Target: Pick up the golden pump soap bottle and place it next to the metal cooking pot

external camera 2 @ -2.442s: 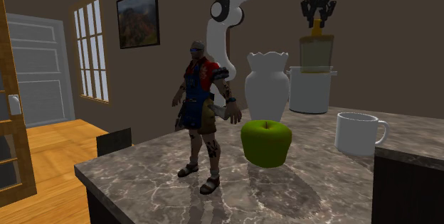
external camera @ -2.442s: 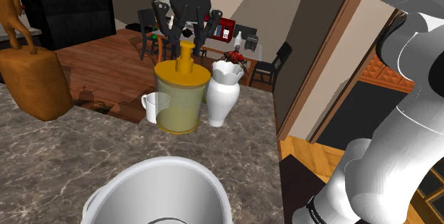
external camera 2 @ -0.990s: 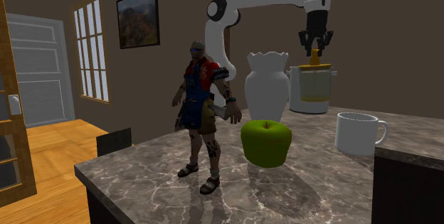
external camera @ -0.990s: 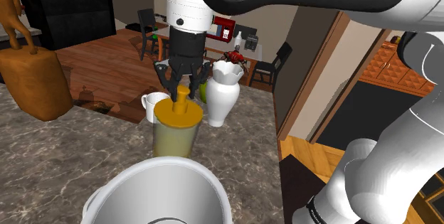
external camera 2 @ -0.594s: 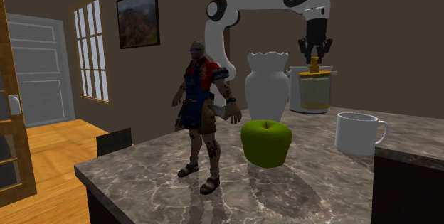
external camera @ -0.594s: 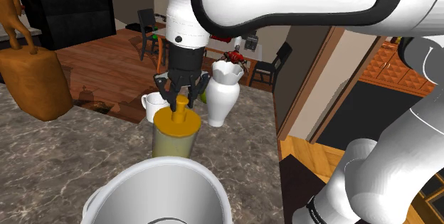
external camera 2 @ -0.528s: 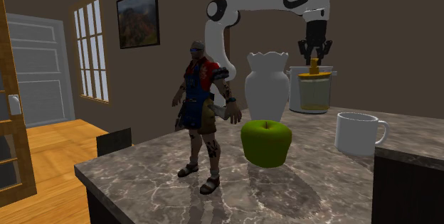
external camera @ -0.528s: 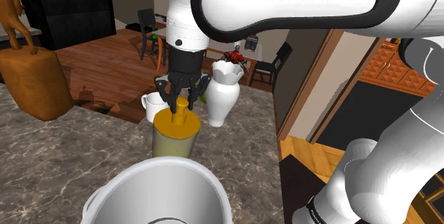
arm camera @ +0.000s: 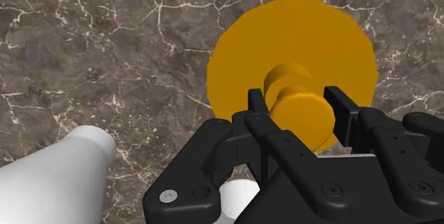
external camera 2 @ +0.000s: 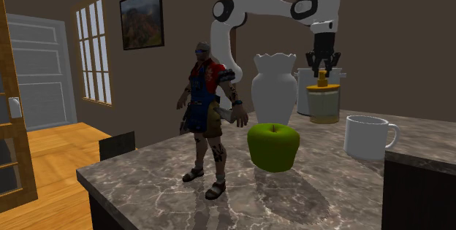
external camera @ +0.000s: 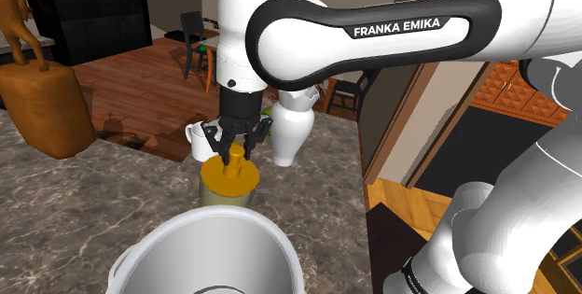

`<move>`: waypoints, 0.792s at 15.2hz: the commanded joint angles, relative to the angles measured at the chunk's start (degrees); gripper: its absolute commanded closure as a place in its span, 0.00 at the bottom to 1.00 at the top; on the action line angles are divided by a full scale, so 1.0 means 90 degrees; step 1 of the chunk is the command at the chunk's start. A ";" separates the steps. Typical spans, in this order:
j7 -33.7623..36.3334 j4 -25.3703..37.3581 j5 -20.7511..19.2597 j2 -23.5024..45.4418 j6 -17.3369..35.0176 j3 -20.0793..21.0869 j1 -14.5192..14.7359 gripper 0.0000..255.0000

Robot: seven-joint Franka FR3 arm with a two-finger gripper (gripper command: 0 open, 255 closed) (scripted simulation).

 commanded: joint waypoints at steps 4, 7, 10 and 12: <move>0.0000 -0.0277 -0.0009 0.0034 0.0318 0.0006 0.0002 1.00; 0.0000 -0.0277 -0.0009 0.0035 0.0318 0.0006 0.0002 1.00; 0.0000 -0.0277 -0.0009 0.0035 0.0318 0.0006 0.0002 1.00; 0.0001 -0.0277 -0.0009 0.0035 0.0318 0.0006 0.0002 0.00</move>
